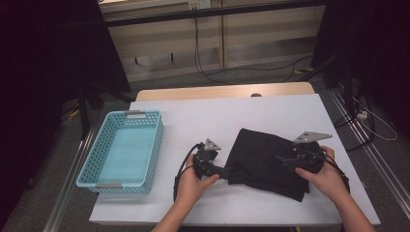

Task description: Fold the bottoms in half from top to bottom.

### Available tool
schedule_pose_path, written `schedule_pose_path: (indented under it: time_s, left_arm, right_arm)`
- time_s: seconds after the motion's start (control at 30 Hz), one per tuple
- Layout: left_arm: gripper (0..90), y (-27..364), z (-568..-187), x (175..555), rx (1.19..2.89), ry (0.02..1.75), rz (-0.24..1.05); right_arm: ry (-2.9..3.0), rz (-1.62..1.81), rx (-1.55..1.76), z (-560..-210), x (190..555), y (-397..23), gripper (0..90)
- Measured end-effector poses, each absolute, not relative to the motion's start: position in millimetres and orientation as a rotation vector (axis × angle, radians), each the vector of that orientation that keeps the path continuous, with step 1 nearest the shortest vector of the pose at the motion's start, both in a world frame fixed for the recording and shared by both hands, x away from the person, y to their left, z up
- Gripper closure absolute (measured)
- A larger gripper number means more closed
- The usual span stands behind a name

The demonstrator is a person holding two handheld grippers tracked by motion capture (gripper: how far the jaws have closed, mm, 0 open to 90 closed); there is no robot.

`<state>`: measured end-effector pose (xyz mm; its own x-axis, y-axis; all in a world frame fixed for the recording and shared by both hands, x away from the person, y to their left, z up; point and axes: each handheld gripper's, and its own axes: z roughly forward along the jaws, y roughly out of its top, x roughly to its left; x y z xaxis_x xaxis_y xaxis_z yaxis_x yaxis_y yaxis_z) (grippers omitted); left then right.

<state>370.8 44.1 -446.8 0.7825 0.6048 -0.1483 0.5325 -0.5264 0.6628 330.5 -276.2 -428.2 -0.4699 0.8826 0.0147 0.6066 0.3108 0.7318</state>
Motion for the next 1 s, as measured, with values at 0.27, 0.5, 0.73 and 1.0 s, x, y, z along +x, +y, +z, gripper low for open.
schedule_pose_path:
  time_s: [0.27,0.5,0.73,1.0]
  left_arm:
    - [43.0,43.7,-447.8,363.6,2.261,0.829,0.135]
    - [67.8,39.7,-447.1,358.4,2.256,0.823,0.074]
    - [84.2,39.6,-445.7,358.9,2.249,0.857,0.009]
    - [86.0,52.5,-444.4,370.2,2.235,0.902,-0.019]
  right_arm:
    - [2.177,0.973,1.327,-425.6,329.6,-280.2,22.3]
    - [2.165,0.983,1.341,-424.1,328.6,-283.4,22.3]
    - [2.164,0.989,1.336,-423.2,327.4,-284.1,22.1]
    - [2.148,0.998,1.341,-422.5,326.2,-287.9,21.6]
